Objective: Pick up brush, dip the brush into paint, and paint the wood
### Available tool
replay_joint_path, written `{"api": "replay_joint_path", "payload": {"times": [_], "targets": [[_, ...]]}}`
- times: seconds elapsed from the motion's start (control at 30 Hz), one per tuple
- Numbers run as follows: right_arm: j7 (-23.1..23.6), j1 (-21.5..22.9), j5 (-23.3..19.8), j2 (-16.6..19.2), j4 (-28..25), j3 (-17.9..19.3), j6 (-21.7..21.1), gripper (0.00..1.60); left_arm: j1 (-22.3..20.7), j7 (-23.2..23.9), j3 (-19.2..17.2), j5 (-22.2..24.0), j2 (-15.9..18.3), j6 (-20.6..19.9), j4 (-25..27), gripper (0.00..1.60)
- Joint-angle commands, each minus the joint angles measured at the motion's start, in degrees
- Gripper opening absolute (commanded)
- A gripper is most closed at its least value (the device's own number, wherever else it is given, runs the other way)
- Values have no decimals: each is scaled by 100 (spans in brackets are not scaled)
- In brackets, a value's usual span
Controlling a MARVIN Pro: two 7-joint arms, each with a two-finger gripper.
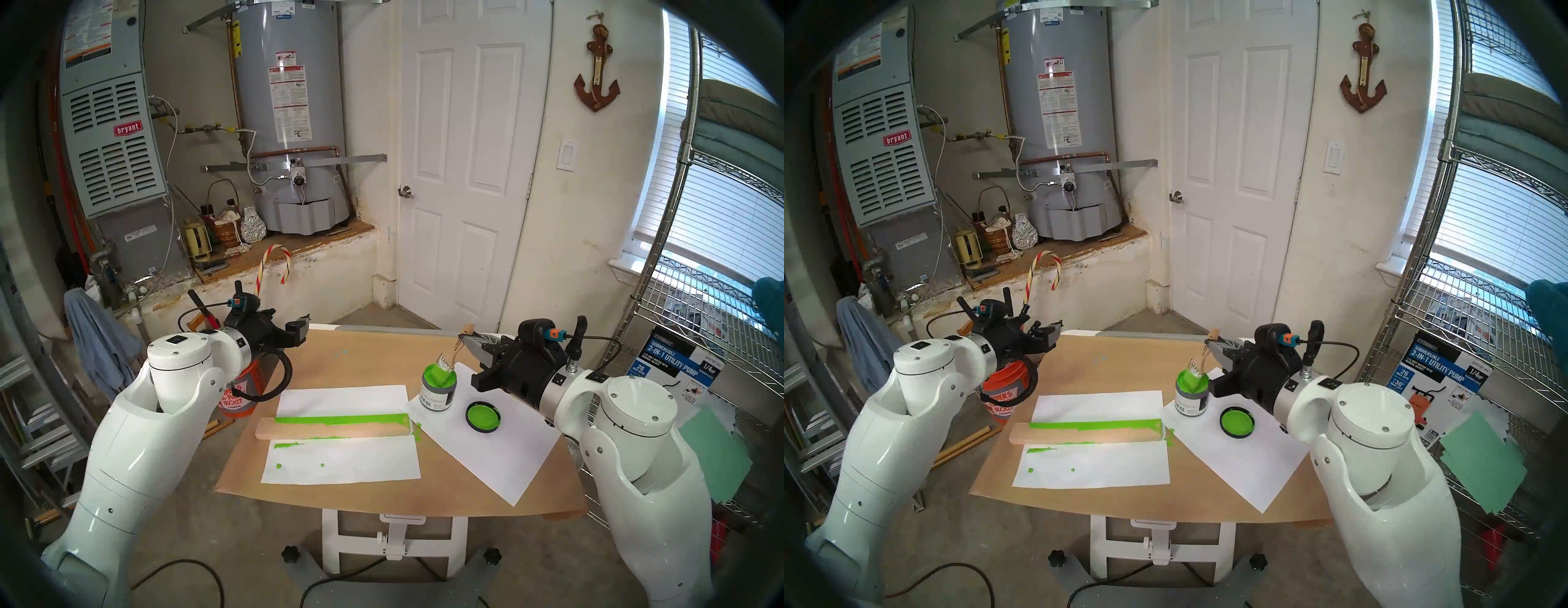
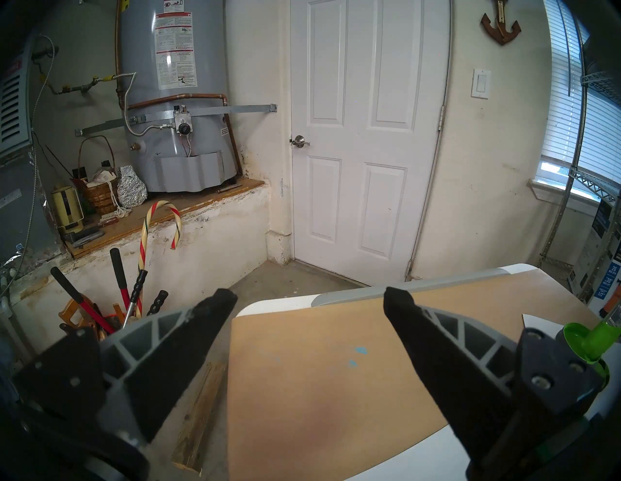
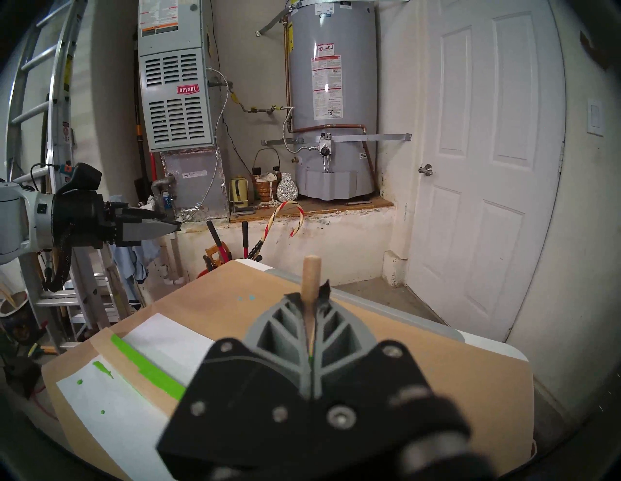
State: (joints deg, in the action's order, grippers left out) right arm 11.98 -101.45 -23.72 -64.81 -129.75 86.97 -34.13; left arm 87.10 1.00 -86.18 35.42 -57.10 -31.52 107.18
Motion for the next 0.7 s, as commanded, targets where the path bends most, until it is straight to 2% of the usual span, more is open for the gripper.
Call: {"api": "replay_joint_path", "payload": {"times": [0.0, 0.43, 0.67], "targets": [[-67, 282, 31, -127, 23, -162, 61, 0, -53, -4, -51, 9, 10, 12, 95, 160], [-152, 391, -58, -241, 162, -243, 101, 0, -53, -4, -51, 9, 10, 12, 96, 160], [-108, 251, -382, -325, 46, -21, -39, 0, -53, -4, -51, 9, 10, 12, 95, 160]]}}
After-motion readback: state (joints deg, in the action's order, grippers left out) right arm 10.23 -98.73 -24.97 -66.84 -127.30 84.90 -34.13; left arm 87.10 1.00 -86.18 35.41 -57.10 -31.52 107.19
